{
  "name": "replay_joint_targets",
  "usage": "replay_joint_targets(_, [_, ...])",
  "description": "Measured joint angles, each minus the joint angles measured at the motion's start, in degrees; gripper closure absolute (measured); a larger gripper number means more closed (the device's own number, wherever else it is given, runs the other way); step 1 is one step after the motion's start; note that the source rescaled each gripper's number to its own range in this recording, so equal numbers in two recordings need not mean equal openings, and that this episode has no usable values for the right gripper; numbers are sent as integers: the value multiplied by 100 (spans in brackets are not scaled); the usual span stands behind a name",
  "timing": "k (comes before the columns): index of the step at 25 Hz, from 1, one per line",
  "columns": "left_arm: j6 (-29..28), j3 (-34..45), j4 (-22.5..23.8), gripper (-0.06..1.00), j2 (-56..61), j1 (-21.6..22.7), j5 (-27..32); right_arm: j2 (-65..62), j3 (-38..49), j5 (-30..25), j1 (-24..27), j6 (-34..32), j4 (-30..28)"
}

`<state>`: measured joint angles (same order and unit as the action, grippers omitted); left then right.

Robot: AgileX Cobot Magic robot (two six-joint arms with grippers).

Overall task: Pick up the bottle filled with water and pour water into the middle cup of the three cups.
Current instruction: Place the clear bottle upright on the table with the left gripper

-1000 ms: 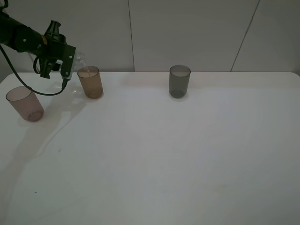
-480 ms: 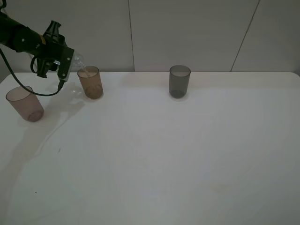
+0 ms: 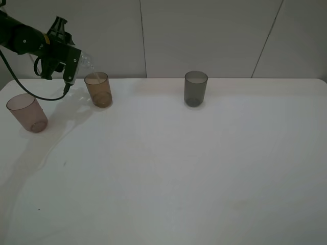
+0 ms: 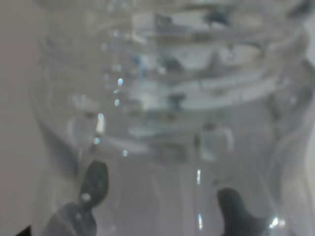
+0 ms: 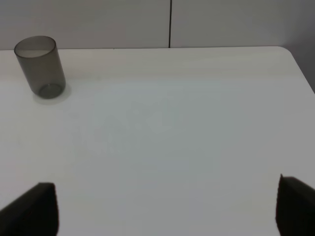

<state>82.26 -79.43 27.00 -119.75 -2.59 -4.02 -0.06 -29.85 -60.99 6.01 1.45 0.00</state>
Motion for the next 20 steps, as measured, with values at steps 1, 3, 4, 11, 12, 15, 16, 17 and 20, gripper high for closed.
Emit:
replay_joint_targets(1, [11, 0, 0, 93, 0, 0, -18, 0, 0, 0, 0, 0, 0])
replay_joint_targets(3, [86, 0, 0, 93, 0, 0, -36, 0, 0, 0, 0, 0, 0])
replay_joint_targets(4, [129, 0, 0, 93, 0, 0, -50, 0, 0, 0, 0, 0, 0])
replay_joint_targets(11, [339, 0, 0, 93, 0, 0, -139, 0, 0, 0, 0, 0, 0])
replay_joint_targets(12, [341, 0, 0, 93, 0, 0, -145, 0, 0, 0, 0, 0, 0])
replay_joint_targets(15, [412, 0, 0, 93, 0, 0, -192, 0, 0, 0, 0, 0, 0])
replay_joint_targets(16, [455, 0, 0, 93, 0, 0, -212, 0, 0, 0, 0, 0, 0])
replay_joint_targets(17, [528, 0, 0, 93, 0, 0, -230, 0, 0, 0, 0, 0, 0])
replay_joint_targets(20, [732, 0, 0, 93, 0, 0, -248, 0, 0, 0, 0, 0, 0])
